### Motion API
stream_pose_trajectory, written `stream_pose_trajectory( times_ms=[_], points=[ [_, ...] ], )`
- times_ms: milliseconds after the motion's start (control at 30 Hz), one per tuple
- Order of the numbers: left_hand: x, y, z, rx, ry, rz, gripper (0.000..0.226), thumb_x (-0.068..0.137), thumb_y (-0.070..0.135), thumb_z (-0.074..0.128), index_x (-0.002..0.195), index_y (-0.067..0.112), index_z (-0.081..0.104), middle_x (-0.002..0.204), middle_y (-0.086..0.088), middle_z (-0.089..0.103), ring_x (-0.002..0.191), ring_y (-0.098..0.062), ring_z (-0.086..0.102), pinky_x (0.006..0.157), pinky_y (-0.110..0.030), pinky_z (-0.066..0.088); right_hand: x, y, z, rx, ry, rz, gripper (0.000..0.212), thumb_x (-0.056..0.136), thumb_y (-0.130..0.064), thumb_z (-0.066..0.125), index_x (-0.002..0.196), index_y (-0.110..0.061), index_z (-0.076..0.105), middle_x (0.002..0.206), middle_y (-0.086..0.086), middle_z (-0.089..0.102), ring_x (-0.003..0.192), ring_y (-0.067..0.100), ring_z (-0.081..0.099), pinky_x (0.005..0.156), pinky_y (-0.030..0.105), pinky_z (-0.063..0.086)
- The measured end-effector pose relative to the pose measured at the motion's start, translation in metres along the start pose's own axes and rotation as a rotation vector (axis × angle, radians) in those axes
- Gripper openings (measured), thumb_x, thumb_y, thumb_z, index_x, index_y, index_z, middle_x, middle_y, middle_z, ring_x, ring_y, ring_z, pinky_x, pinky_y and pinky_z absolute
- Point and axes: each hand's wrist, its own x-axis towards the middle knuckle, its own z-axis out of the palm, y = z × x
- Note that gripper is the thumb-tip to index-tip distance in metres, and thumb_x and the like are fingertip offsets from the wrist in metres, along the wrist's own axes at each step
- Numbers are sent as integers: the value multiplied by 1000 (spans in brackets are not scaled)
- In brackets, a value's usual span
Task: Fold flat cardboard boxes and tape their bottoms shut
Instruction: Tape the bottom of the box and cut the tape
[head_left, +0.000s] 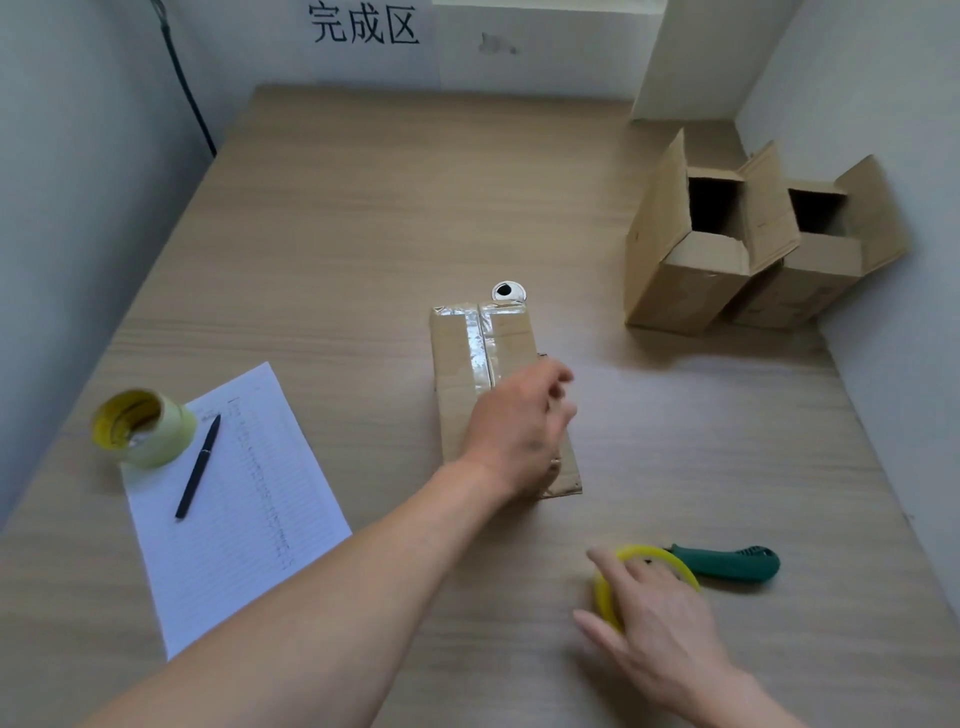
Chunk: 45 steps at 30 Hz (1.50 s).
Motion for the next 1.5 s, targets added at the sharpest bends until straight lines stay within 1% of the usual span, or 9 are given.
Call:
stream_pose_trajectory(
  times_ms=[133,233,300,500,667,967,1167,1300,1500],
  points=[
    [-23,-28,-30,-74,534,11,38,87,37,64,114,10,63,123,-6,57,115,-17,54,99,-29,41,20,-20,-38,297,490,158,60,85,-68,37,130,-31,54,100,-5,58,96,20,56,69,29,41],
    [-56,-48,-16,-160,408,-246,63,91,47,52,141,9,45,155,-9,30,146,-15,22,118,-32,23,59,-51,-56,554,581,37,71,91,-69,33,146,-25,40,134,1,48,124,16,45,96,28,38],
    [-63,-52,2,-229,324,-307,71,91,49,45,149,10,34,162,-7,17,149,-7,10,117,-17,14,86,-74,-65,687,521,-84,73,91,-68,34,149,-23,38,150,6,35,139,16,34,108,24,30],
    [-60,-64,12,-75,327,-179,77,90,66,39,137,7,55,151,-31,30,134,-36,45,98,-30,45,123,-73,-60,598,632,-201,53,92,-48,50,124,-10,67,126,26,55,111,39,60,89,46,54],
    [-63,-97,-7,166,148,52,76,80,59,58,138,10,54,145,-42,28,102,-55,62,67,-53,59,130,-51,-63,461,550,-379,68,92,-62,45,130,-7,62,127,28,50,113,43,56,95,46,51],
    [-65,-103,-4,-56,73,7,83,72,30,85,137,43,35,162,-18,6,138,-32,41,102,-48,47,141,-28,-77,317,400,-572,75,73,-47,79,138,-19,52,96,12,54,77,33,60,70,31,52],
    [-62,-96,-2,-114,138,-30,70,69,58,74,130,39,44,156,-17,17,127,-30,51,100,-44,49,139,-33,-68,378,383,-444,84,64,-42,89,139,-32,52,97,-4,42,78,24,58,74,21,41],
    [-61,-104,-9,-62,41,18,62,81,58,62,136,39,43,157,-17,11,137,-31,39,110,-45,39,143,-25,-79,317,185,-440,81,78,-59,71,147,-34,39,108,4,47,94,27,56,79,27,42],
    [-63,-95,-9,-273,73,-125,34,94,49,44,128,49,46,157,-1,15,138,14,19,114,-13,20,136,-24,-81,455,53,-423,56,92,-64,30,146,-53,22,117,-6,44,107,13,49,85,16,33]
  ],
)
